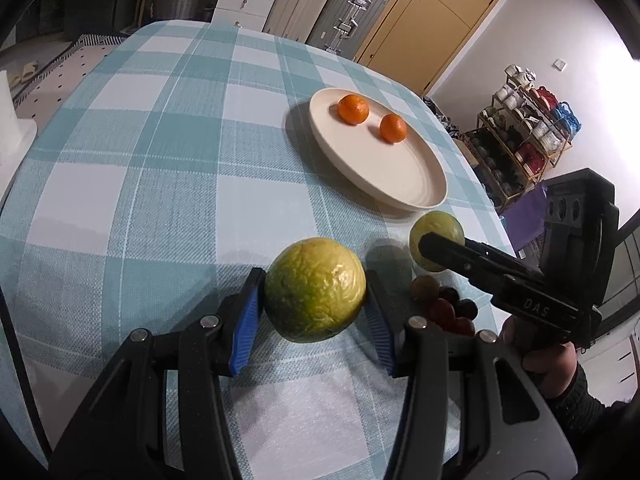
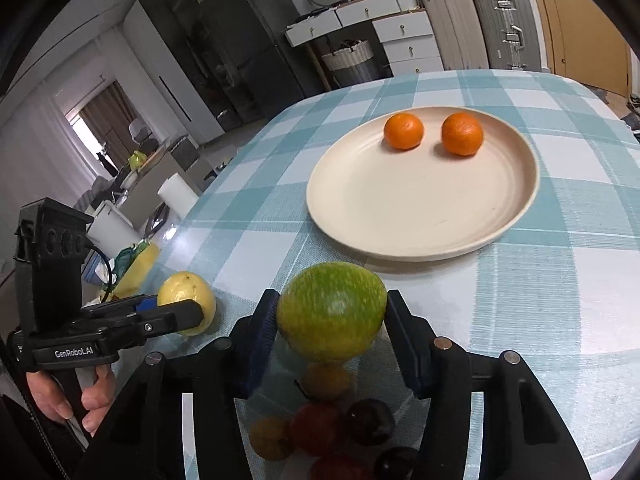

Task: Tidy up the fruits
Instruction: 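Lift the pomelo with the left tool while the right tool grasps the green guava, then lower the pomelo and guava onto the cream plate beside the mandarins, then withdraw both tools from the plate toward the small fruit cluster, then close the left tool on a small brown round fruit, then lift the brown fruit with the left tool while the right tool grasps a red tomato, then carry the brown fruit and tomato to the cream plate and open both tools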

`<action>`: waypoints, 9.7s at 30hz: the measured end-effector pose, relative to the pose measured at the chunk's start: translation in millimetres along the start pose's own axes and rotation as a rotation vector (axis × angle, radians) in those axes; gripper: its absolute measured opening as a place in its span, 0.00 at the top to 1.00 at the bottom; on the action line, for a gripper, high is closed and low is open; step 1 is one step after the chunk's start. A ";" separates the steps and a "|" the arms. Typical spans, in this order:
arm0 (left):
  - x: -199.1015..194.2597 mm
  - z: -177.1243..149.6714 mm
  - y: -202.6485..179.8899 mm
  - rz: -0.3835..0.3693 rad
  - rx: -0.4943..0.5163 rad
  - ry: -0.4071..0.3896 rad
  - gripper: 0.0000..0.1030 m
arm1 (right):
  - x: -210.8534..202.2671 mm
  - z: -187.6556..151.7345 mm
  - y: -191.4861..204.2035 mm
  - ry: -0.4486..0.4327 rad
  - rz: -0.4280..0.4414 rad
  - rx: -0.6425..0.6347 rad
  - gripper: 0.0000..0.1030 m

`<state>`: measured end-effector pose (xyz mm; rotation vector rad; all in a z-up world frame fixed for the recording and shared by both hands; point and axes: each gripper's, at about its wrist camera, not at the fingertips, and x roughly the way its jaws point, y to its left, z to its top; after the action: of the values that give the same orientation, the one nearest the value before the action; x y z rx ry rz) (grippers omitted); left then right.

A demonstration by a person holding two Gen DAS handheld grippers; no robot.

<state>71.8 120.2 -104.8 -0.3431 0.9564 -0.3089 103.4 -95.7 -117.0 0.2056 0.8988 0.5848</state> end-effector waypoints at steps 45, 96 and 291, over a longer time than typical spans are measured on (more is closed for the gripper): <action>-0.8 23.8 -5.4 -0.002 -0.010 -0.025 0.55 | 7.4 19.4 2.4 0.011 0.100 0.012 0.52; 142.8 190.9 -36.9 -0.089 0.020 0.113 0.55 | 48.9 126.5 -66.1 -0.051 0.018 -0.094 0.52; 21.2 58.4 -71.5 0.093 0.131 -0.079 0.77 | -65.6 6.3 -35.8 -0.157 -0.014 0.013 0.70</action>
<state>124.5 55.8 -59.6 -0.1888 0.8673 -0.2698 90.8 -161.5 -83.2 0.2535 0.7516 0.5421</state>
